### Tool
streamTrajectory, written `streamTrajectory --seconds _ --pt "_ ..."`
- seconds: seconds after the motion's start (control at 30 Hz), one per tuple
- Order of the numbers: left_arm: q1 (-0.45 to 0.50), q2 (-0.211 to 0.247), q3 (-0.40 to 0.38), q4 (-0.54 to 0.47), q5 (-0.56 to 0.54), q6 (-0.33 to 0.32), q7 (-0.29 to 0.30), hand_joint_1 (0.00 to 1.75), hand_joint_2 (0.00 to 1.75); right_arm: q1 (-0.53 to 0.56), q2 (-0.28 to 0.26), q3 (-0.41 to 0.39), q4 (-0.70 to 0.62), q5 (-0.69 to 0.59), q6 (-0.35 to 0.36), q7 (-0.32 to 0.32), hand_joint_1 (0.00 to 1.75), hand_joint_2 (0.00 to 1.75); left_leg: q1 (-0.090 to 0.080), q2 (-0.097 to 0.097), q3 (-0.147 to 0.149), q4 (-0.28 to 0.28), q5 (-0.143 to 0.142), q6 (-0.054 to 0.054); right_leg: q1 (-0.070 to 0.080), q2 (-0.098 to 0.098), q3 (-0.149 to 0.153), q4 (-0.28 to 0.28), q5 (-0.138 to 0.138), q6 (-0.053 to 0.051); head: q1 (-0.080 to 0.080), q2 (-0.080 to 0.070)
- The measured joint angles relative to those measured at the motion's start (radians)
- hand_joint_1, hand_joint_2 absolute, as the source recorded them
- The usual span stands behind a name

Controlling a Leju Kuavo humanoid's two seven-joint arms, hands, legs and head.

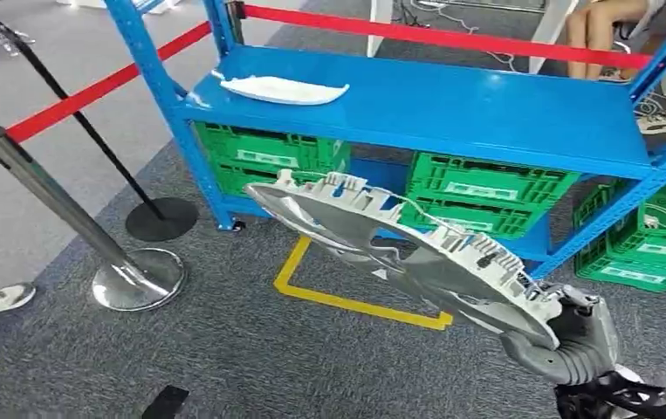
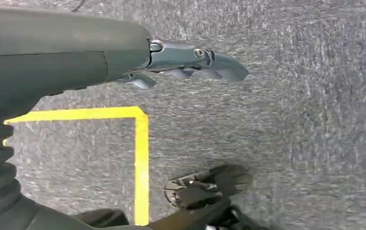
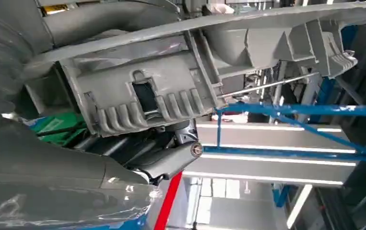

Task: Take the parts from the cabinet and place them on the table.

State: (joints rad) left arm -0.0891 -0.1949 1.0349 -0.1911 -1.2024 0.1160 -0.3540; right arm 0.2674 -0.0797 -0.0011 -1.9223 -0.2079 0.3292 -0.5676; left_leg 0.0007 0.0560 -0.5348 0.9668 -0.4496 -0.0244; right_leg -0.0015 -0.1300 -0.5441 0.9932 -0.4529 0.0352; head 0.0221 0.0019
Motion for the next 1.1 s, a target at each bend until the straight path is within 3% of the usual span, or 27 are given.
streamTrajectory --seconds 0.03,0.07,0.1,0.13,0.17,0.2,0.23,0.27,0.33,0.37,0.4,0.43,0.53,0.57,0.6,0.63,0.7,0.73,0.77,0.8,0.83,0.87,0.9,0.93,0.97,1.07,1.1 --pt "0.002 0.000 0.000 0.000 -0.001 0.001 0.001 0.00 1.75 -0.001 0.000 0.000 0.000 0.000 0.002 0.000 1.75 1.75 0.000 -0.013 -0.005 -0.002 0.004 0.010 -0.002 -0.012 0.001 -0.001 0.000 0.006 -0.001 0.000" --pt "0.004 -0.001 0.000 0.000 -0.002 0.010 0.006 0.00 1.75 -0.002 0.000 -0.001 0.000 0.001 0.002 0.000 1.75 1.75 0.005 -0.024 -0.004 -0.005 0.010 0.020 -0.009 0.010 -0.012 0.005 -0.011 0.015 -0.001 0.000" --pt "0.004 -0.002 0.001 0.000 -0.003 0.023 0.008 0.00 1.75 -0.001 0.000 -0.001 -0.001 0.003 0.002 0.001 1.75 1.75 0.005 -0.035 -0.009 -0.005 0.013 0.027 -0.009 0.068 -0.024 0.046 -0.046 0.017 0.003 0.000" --pt "0.001 -0.008 0.001 0.000 -0.003 0.036 0.010 0.00 1.75 0.000 0.001 -0.001 -0.001 0.003 0.002 0.000 1.75 1.75 0.004 -0.046 -0.014 -0.005 0.017 0.034 -0.010 0.099 -0.052 0.115 -0.086 0.017 0.005 0.000" --pt "-0.001 -0.011 0.001 0.000 -0.003 0.044 0.012 0.00 1.75 0.000 0.001 -0.002 -0.001 0.004 0.002 0.000 1.75 1.75 0.002 -0.061 -0.018 -0.005 0.020 0.039 -0.009 0.118 -0.091 0.205 -0.127 0.016 0.006 0.000" --pt "-0.002 -0.015 0.001 0.000 -0.003 0.049 0.015 0.00 1.75 0.001 0.001 -0.002 0.000 0.006 0.002 0.000 1.75 1.75 0.000 -0.073 -0.022 -0.004 0.023 0.042 -0.007 0.126 -0.124 0.279 -0.155 0.016 0.008 0.000" --pt "0.000 -0.017 0.001 0.000 -0.003 0.052 0.018 0.00 1.75 0.002 0.001 -0.002 0.000 0.009 0.002 0.000 1.75 1.75 -0.002 -0.087 -0.024 -0.004 0.026 0.043 -0.007 0.129 -0.143 0.321 -0.163 0.014 0.008 0.000" --pt "0.002 -0.018 0.001 0.000 -0.003 0.055 0.020 0.00 1.75 0.003 0.001 -0.002 0.000 0.010 0.002 0.000 1.75 1.75 -0.004 -0.103 -0.026 -0.003 0.028 0.042 -0.006 0.130 -0.138 0.312 -0.147 0.011 0.007 0.000" --pt "0.003 -0.019 0.001 0.000 -0.003 0.057 0.022 0.00 1.75 0.003 0.001 -0.002 -0.001 0.011 0.002 0.000 1.75 1.75 -0.004 -0.135 -0.026 -0.001 0.032 0.039 -0.006 0.142 -0.061 0.162 -0.059 0.003 0.007 0.000" --pt "0.002 -0.020 0.002 0.000 -0.003 0.058 0.022 0.00 1.75 0.003 0.001 -0.002 -0.001 0.011 0.002 0.000 1.75 1.75 -0.004 -0.148 -0.026 0.001 0.033 0.037 -0.008 0.172 -0.014 0.072 -0.019 0.000 0.008 0.000" --pt "0.002 -0.021 0.002 0.000 -0.003 0.058 0.022 0.00 1.75 0.001 0.001 -0.002 0.000 0.012 0.002 0.000 1.75 1.75 -0.003 -0.157 -0.030 0.001 0.035 0.033 -0.015 0.237 0.010 0.025 -0.029 -0.002 0.007 0.000" --pt "-0.001 -0.021 0.002 0.000 -0.006 0.056 0.023 0.00 1.75 0.004 0.001 -0.003 -0.002 0.012 0.003 -0.001 1.75 1.75 -0.006 -0.171 -0.041 0.011 0.038 0.028 -0.019 0.243 0.017 -0.001 -0.031 0.002 0.005 0.000" --pt "0.005 -0.019 0.000 0.000 -0.034 0.047 0.047 0.00 1.75 0.001 0.001 -0.003 -0.005 0.016 0.006 -0.002 1.75 1.75 0.007 -0.207 -0.063 0.007 0.055 0.003 -0.007 0.211 0.009 0.013 -0.025 -0.007 0.005 0.000" --pt "0.006 -0.014 -0.002 0.000 -0.042 0.046 0.054 0.00 1.75 -0.002 0.001 -0.003 -0.006 0.016 0.006 -0.002 1.75 1.75 0.007 -0.200 -0.067 0.012 0.051 0.001 -0.016 0.192 0.011 0.004 -0.018 -0.016 0.006 0.000" --pt "0.008 -0.014 -0.003 0.000 -0.050 0.044 0.058 0.00 1.75 -0.006 0.002 -0.003 -0.006 0.016 0.006 0.000 1.75 1.75 -0.001 -0.134 -0.080 0.036 0.029 -0.005 -0.014 0.178 0.011 0.003 -0.016 -0.021 0.001 0.000" --pt "0.005 -0.014 -0.004 0.000 -0.056 0.042 0.060 0.00 1.75 -0.008 0.006 -0.003 -0.006 0.015 0.005 -0.001 1.75 1.75 -0.001 -0.095 -0.108 0.093 -0.009 -0.012 -0.013 0.163 0.009 0.003 -0.015 -0.025 -0.008 0.000" --pt "0.001 -0.013 -0.005 0.000 -0.065 0.041 0.061 0.00 1.75 -0.013 0.006 -0.003 -0.006 0.017 0.005 -0.001 1.75 1.75 0.003 -0.071 -0.183 0.255 -0.086 -0.021 -0.011 0.128 0.006 0.003 -0.015 -0.026 -0.008 0.000" --pt "0.001 -0.013 -0.006 0.000 -0.066 0.041 0.062 0.00 1.75 -0.014 0.006 -0.003 -0.006 0.019 0.005 0.000 1.75 1.75 0.004 -0.069 -0.209 0.312 -0.104 -0.023 -0.010 0.111 0.005 0.004 -0.015 -0.026 -0.009 0.000" --pt "0.002 -0.013 -0.007 0.000 -0.066 0.041 0.066 0.00 1.75 -0.016 0.006 -0.003 -0.006 0.021 0.005 0.001 1.75 1.75 0.005 -0.069 -0.210 0.322 -0.096 -0.025 -0.010 0.094 0.005 0.004 -0.015 -0.026 -0.008 0.000" --pt "0.003 -0.013 -0.007 0.000 -0.066 0.042 0.070 0.00 1.75 -0.019 0.006 -0.003 -0.006 0.021 0.005 0.001 1.75 1.75 0.006 -0.067 -0.187 0.285 -0.068 -0.026 -0.010 0.078 0.005 0.004 -0.015 -0.026 -0.008 0.000" --pt "0.002 -0.012 -0.008 0.000 -0.066 0.043 0.071 0.00 1.75 -0.023 0.006 -0.003 -0.006 0.021 0.005 0.001 1.75 1.75 0.007 -0.061 -0.146 0.215 -0.030 -0.025 -0.010 0.065 0.006 0.004 -0.016 -0.025 -0.008 0.000" --pt "0.001 -0.012 -0.008 0.000 -0.066 0.046 0.071 0.00 1.75 -0.026 0.006 -0.003 -0.006 0.022 0.005 0.000 1.75 1.75 0.006 -0.038 -0.091 0.123 0.009 -0.023 -0.010 0.052 0.008 0.004 -0.017 -0.024 -0.008 0.000" --pt "-0.001 -0.011 -0.010 0.000 -0.066 0.048 0.071 0.00 1.75 -0.028 0.006 -0.003 -0.006 0.022 0.004 0.000 1.75 1.75 0.005 0.010 -0.044 0.049 0.030 -0.021 -0.007 0.043 0.011 0.004 -0.018 -0.019 -0.009 0.000" --pt "-0.006 -0.011 -0.011 0.000 -0.066 0.049 0.069 0.00 1.75 -0.027 0.006 -0.003 -0.006 0.023 0.002 -0.002 1.75 1.75 -0.003 0.025 -0.029 0.008 0.021 -0.016 0.002 0.031 0.006 0.014 -0.024 -0.010 -0.012 0.000" --pt "-0.008 -0.011 -0.011 0.000 -0.066 0.049 0.066 0.00 1.75 -0.029 0.006 -0.003 -0.006 0.023 0.002 -0.002 1.75 1.75 -0.002 0.009 -0.038 0.015 0.026 0.001 0.002 0.022 0.006 0.011 -0.021 -0.005 -0.006 0.000" --pt "-0.003 -0.008 -0.011 0.000 -0.064 0.055 0.066 0.00 1.75 -0.029 0.006 -0.003 -0.006 0.025 0.002 -0.004 1.75 1.75 -0.005 -0.023 -0.044 0.009 0.031 0.024 -0.002 -0.006 0.010 0.007 -0.024 0.011 -0.008 0.000" --pt "-0.002 -0.008 -0.011 0.000 -0.064 0.056 0.066 0.00 1.75 -0.031 0.006 -0.003 -0.006 0.025 0.002 -0.004 1.75 1.75 0.000 -0.033 -0.045 0.009 0.034 0.029 -0.007 0.042 -0.002 0.024 -0.041 0.017 -0.003 0.000"
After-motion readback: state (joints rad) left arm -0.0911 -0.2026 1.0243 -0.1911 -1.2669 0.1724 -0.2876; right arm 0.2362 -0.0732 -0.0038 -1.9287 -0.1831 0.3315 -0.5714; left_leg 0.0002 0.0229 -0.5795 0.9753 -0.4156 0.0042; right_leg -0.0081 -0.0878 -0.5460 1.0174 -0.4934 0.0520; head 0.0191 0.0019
